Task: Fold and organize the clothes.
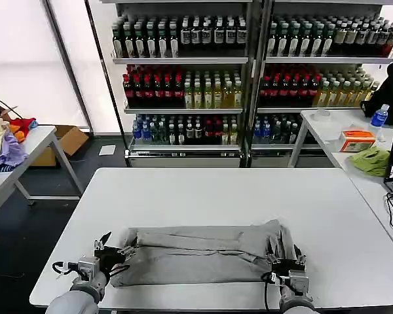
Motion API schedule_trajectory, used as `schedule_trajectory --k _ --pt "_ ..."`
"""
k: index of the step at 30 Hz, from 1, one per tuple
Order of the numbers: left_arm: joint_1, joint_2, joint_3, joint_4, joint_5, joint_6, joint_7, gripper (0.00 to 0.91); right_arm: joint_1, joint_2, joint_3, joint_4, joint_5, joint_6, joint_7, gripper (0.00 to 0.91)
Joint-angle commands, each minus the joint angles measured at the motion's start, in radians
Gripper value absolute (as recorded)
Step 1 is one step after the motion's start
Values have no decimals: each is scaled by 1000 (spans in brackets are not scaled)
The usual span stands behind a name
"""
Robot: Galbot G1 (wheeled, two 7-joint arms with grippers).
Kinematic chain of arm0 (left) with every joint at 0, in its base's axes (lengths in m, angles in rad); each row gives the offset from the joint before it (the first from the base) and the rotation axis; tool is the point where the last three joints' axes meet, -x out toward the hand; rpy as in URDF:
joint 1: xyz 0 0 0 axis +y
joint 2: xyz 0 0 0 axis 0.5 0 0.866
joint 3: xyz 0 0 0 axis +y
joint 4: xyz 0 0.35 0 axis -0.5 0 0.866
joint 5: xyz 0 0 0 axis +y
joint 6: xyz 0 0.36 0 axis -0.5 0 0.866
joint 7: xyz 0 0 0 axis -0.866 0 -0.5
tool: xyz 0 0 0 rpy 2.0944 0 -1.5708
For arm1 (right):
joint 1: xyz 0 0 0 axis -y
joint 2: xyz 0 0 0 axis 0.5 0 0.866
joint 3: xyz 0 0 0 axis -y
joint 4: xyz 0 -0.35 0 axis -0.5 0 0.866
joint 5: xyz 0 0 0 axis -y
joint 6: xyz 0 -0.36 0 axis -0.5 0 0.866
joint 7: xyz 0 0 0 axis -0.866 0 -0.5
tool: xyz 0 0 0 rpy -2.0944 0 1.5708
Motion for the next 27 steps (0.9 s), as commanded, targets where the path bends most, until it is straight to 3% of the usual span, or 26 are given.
schedule_trajectory --k 1,9,24,27 --pt "26 -16 -16 -54 -12 -2 -8 907 -8 -11 25 64 21 -3 3 907" --pt "39 -45 -28 -74 -79 3 -13 907 -11 -9 23 127 53 4 -7 907" --pt "-18 -114 -6 77 -88 -35 -17 907 -14 -33 37 207 74 5 -15 907" --pt "-21 -119 -2 84 -83 -34 -13 816 -12 -34 35 215 74 3 -13 907"
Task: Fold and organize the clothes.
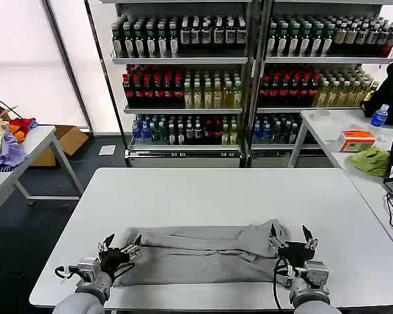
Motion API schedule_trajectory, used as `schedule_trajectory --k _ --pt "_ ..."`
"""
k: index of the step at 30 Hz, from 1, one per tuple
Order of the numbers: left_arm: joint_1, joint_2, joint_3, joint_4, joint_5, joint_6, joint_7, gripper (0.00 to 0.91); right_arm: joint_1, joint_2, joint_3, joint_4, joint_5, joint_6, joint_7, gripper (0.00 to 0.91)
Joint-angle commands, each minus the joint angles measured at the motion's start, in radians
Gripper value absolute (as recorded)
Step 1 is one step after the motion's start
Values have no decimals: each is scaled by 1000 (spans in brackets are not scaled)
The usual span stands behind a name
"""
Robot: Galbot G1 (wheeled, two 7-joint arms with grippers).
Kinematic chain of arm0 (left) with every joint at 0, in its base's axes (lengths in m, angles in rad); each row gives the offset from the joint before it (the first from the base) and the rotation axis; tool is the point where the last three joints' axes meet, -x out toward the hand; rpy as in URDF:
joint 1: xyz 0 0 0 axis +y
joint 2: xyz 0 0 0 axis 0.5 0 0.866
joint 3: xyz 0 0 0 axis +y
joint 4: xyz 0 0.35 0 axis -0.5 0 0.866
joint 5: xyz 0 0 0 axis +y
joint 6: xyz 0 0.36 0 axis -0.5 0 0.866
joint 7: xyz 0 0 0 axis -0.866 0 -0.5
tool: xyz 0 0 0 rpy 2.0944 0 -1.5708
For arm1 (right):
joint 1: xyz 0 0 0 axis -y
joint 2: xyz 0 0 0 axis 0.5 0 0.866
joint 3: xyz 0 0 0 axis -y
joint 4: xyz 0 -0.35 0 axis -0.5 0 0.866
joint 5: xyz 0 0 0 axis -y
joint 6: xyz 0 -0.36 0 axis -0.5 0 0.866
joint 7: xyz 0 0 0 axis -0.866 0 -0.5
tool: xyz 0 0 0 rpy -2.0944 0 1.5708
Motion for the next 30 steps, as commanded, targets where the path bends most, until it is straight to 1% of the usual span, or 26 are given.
schedule_trajectory --k 1,3,4,5,6,7,8,9,10,15,19,22,24,30 --pt "-17 -31 8 72 -2 -10 6 806 1 -4 2 36 9 -1 -1 907" --pt "-20 -33 10 84 2 -11 9 766 1 -3 1 38 10 -2 0 907" --pt "-21 -35 11 89 2 -11 10 695 0 -3 1 41 9 -2 0 907" --pt "-20 -36 11 93 4 -11 13 665 -1 -3 2 41 10 -2 0 907" --pt "-19 -37 13 95 6 -12 16 544 -2 -3 3 43 10 -1 0 907" --pt "-16 -38 14 97 8 -12 21 464 -2 -3 4 44 10 -2 1 907" --pt "-13 -38 14 97 9 -11 23 222 -2 -4 5 45 11 -2 2 907" --pt "-12 -39 13 97 10 -11 24 91 -3 -4 7 47 12 -2 3 907" --pt "-7 -39 12 95 10 -11 25 0 -3 -4 8 50 13 -3 4 907" --pt "22 -38 6 79 16 -13 41 0 8 -9 22 58 24 -10 9 907" --pt "32 -45 -1 78 25 -43 42 0 14 -10 25 61 28 -14 11 907" --pt "41 -52 -12 89 66 -100 39 0 11 -10 22 60 35 -15 15 907" --pt "46 -53 -24 95 73 -115 29 0 9 -12 25 60 54 -19 23 907" --pt "53 -43 -70 86 70 -137 17 0 18 -21 34 51 57 -19 22 907"
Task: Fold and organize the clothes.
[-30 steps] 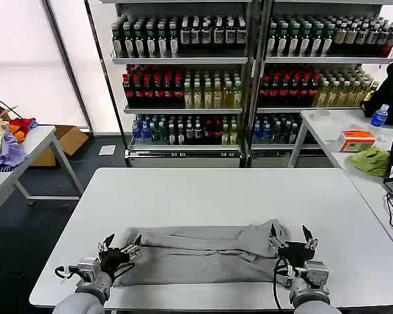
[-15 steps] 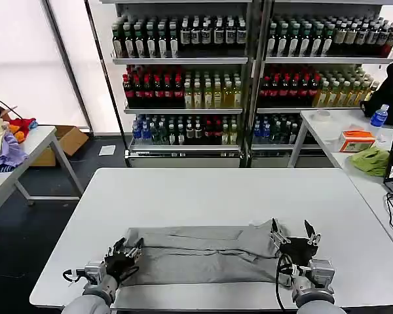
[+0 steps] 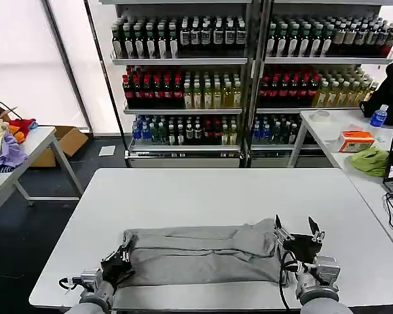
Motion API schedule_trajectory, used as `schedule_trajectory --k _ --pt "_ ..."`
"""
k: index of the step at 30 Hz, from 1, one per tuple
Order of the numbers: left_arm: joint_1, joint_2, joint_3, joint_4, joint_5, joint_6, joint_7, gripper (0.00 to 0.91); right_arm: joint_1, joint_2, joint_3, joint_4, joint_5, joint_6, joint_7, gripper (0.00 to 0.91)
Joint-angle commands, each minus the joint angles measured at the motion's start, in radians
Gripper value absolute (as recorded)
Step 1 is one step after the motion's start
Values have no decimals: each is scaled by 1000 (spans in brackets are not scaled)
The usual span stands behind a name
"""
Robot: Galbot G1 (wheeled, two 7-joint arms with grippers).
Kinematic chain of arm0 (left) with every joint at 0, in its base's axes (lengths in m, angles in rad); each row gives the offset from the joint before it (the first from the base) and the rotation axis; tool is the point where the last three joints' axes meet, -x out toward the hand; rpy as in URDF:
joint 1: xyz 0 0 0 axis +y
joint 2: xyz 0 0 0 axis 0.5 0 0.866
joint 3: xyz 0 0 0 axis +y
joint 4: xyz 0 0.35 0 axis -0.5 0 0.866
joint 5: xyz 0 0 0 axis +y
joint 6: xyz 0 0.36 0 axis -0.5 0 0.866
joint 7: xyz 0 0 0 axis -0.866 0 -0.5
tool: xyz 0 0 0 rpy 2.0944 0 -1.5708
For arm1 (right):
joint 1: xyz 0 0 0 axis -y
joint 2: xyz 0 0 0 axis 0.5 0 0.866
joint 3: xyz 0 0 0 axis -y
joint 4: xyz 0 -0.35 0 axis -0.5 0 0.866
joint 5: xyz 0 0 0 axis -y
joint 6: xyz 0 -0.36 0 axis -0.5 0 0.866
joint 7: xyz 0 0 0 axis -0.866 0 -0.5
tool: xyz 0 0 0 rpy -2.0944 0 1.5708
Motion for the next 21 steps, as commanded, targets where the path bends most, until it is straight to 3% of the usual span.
schedule_trajectory --k 1,6,12,14,18,21 --pt "14 6 -69 1 27 -64 -19 0 12 -4 3 -4 14 -4 6 907" --pt "-3 97 -234 -26 -19 -63 -26 0 40 -5 -15 -5 14 -16 7 907" --pt "-92 395 -470 64 -89 -27 -17 0 55 -4 -25 -7 20 -19 10 907" --pt "-98 437 -493 73 -105 -12 -19 0 61 -2 -27 -10 23 -19 12 907" --pt "-65 425 -435 -20 -87 -1 -19 0 68 5 -28 -13 27 -19 16 907" --pt "-28 358 -325 -99 -47 5 -26 0 66 8 -27 -13 35 -19 19 907"
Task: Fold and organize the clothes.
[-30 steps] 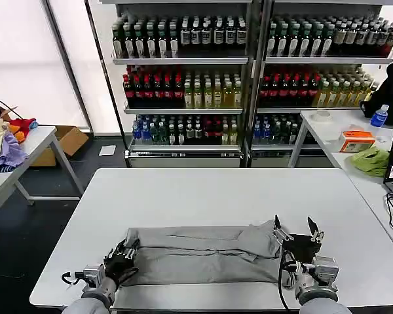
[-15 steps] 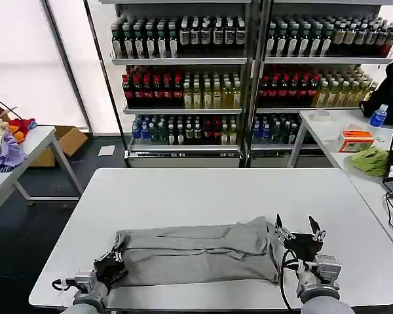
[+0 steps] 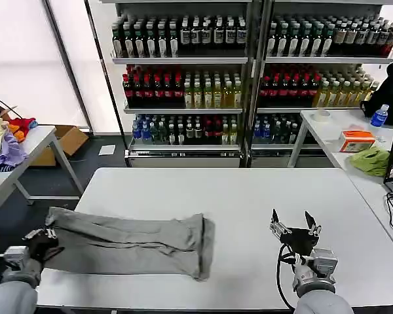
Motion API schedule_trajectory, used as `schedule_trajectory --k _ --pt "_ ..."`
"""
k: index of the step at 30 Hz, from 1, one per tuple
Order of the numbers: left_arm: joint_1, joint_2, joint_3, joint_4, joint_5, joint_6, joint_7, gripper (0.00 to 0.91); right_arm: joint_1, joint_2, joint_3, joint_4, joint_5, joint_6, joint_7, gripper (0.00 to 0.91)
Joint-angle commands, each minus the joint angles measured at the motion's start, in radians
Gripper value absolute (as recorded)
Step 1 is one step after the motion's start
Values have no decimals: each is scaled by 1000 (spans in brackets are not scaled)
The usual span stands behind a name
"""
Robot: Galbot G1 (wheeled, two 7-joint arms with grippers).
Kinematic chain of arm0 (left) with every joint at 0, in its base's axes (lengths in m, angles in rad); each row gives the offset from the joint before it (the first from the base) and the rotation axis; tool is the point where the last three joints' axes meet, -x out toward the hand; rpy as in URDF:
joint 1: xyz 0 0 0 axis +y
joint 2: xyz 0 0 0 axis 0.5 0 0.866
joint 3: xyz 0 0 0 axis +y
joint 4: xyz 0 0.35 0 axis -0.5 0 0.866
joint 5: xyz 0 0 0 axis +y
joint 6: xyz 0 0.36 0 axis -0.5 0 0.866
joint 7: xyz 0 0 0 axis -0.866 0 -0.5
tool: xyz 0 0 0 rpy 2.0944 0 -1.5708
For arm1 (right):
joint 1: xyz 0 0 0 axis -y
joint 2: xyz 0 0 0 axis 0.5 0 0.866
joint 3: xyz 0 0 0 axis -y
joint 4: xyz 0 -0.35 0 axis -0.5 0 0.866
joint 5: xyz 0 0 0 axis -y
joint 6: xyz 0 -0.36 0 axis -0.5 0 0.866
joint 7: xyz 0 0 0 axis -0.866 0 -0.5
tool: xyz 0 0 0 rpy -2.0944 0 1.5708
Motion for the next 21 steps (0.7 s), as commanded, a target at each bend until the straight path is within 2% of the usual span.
schedule_trajectory --k 1,5,11,16,21 --pt "40 79 43 -149 17 32 -5 0 7 1 -2 2 21 -7 8 907" --pt "37 -23 258 -199 41 61 -20 0 -21 3 19 19 21 -4 7 907" --pt "-43 -111 405 -185 -73 133 -83 0 -60 7 52 27 19 7 3 907" --pt "-111 -162 474 -135 -92 159 -109 0 -89 18 64 30 13 10 0 907" --pt "-150 -179 501 -105 -135 173 -118 0 -105 24 64 26 0 16 -2 907"
